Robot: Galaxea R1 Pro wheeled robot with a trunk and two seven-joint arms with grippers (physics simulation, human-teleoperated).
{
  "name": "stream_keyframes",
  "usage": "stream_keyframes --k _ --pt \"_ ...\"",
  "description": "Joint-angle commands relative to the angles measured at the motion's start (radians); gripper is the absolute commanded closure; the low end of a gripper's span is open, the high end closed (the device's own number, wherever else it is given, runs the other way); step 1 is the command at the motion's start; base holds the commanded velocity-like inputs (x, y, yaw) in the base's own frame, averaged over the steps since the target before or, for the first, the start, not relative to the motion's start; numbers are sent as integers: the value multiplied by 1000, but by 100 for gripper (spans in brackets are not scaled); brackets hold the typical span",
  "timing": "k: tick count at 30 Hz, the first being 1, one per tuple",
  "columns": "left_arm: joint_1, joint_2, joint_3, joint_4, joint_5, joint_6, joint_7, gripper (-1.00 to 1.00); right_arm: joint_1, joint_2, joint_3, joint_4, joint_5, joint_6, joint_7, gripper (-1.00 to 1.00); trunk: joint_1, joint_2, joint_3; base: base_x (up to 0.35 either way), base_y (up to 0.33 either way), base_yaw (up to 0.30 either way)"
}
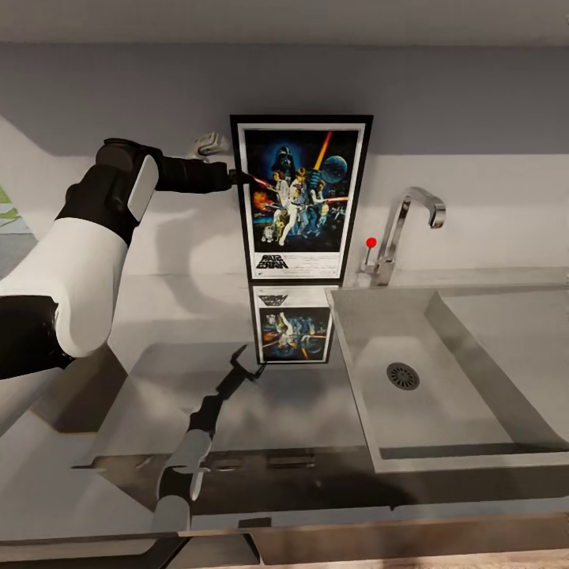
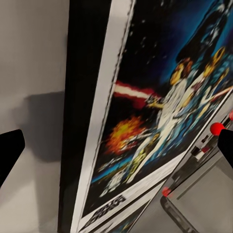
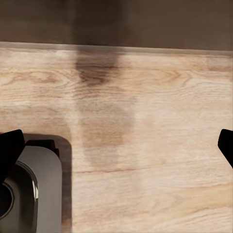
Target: Pick up the poster from the kitchen countertop and hang it on one of the wall nails in the kitchen.
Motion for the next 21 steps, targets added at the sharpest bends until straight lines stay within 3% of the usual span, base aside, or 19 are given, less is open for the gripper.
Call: stream_keyframes --k 1,21 --pt "-1 0 1 -1 0 6 -2 -100 -2 0 1 3 -5 -6 2 -100 0 0 -1 0 0 -7" --pt "-1 0 1 -3 0 5 -2 -100 -2 0 1 3 -5 -5 2 -100 0 0 3 0 0 -48"
